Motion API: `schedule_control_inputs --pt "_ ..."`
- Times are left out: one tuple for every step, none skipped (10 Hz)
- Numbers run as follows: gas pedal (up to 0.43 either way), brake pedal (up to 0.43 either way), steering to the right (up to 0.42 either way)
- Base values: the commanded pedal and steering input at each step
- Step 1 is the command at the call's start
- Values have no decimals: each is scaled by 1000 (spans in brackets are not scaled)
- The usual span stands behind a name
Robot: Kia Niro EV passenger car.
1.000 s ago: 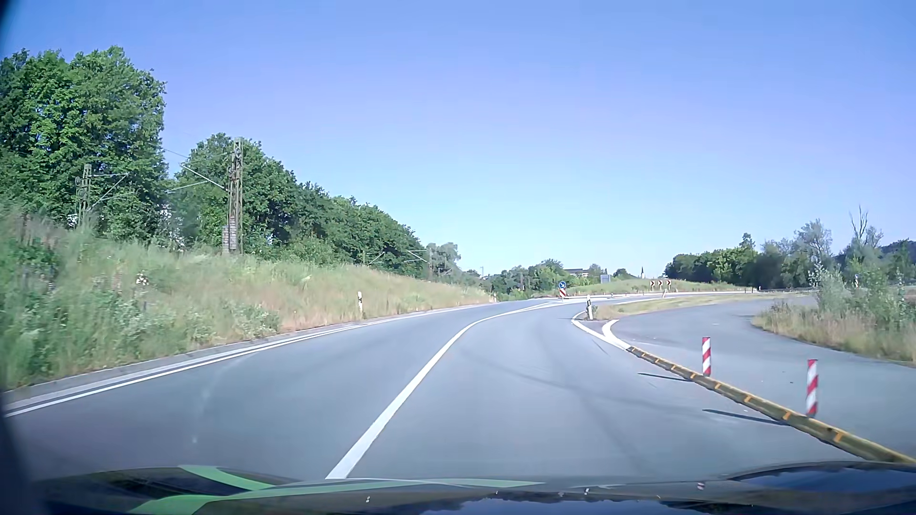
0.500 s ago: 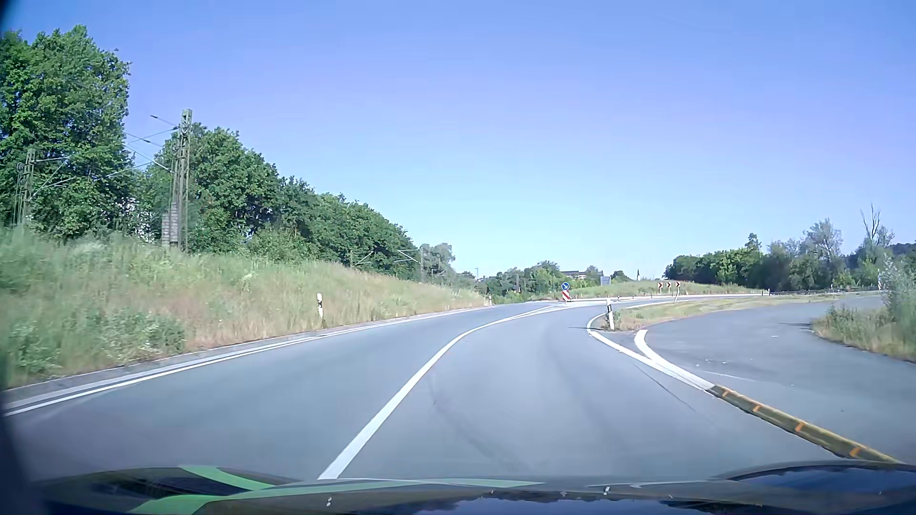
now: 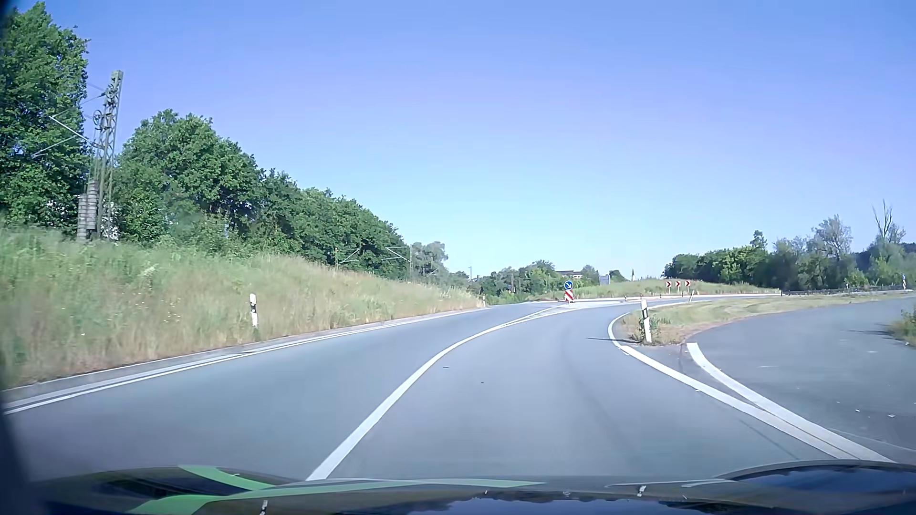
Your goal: Follow the waypoints while adhering to traffic rules and regulations
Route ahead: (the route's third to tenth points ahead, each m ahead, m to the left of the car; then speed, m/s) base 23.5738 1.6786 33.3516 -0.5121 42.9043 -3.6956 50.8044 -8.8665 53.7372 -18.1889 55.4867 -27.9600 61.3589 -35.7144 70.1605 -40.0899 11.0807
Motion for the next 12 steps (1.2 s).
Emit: schedule_control_inputs --pt "118 0 13" --pt "118 0 16" --pt "118 0 20" --pt "118 0 24" --pt "118 0 31" --pt "118 0 36" --pt "118 0 41" --pt "110 0 52" --pt "87 0 62" --pt "87 0 66" --pt "79 0 66" --pt "79 0 66"
